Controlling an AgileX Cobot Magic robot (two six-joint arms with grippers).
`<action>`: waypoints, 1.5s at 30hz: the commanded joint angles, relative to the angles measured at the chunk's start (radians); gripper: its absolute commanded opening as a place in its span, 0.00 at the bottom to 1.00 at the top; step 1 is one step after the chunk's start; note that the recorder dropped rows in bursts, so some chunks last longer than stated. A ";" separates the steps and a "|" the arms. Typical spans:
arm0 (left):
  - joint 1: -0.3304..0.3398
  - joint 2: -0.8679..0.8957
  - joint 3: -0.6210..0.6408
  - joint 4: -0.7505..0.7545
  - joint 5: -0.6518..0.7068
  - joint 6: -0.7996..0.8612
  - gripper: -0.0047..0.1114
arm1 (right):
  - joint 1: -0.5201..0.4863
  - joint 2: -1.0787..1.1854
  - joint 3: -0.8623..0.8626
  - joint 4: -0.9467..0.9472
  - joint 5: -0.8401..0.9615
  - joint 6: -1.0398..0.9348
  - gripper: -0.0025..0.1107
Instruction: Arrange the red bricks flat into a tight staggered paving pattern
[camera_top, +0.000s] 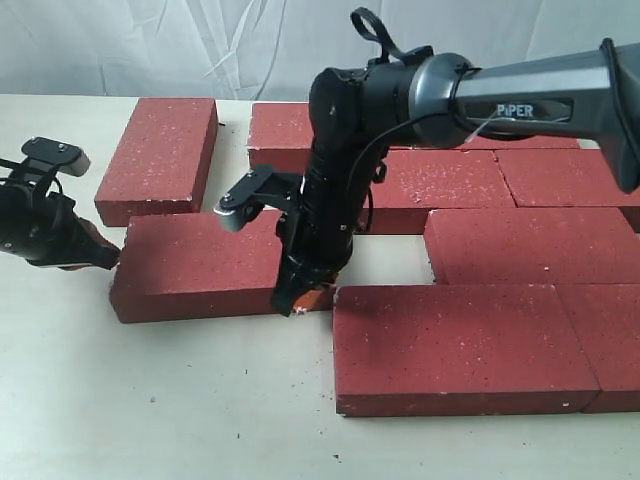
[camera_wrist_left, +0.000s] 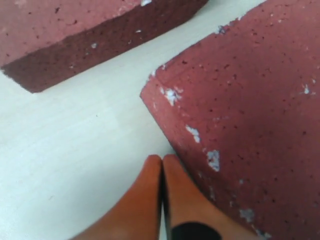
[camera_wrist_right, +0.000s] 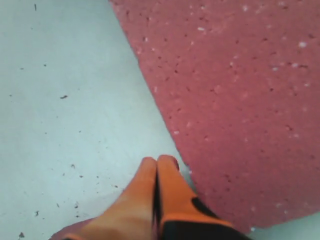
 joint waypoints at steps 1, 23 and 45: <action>-0.002 -0.001 -0.009 -0.049 0.056 0.005 0.04 | -0.014 -0.074 0.006 -0.076 0.016 0.006 0.01; -0.002 0.041 -0.009 -0.153 0.025 0.157 0.04 | -0.180 -0.052 0.035 -0.126 -0.336 0.094 0.01; -0.002 0.027 -0.009 -0.133 0.031 0.157 0.04 | -0.190 -0.020 -0.006 -0.104 -0.266 0.112 0.01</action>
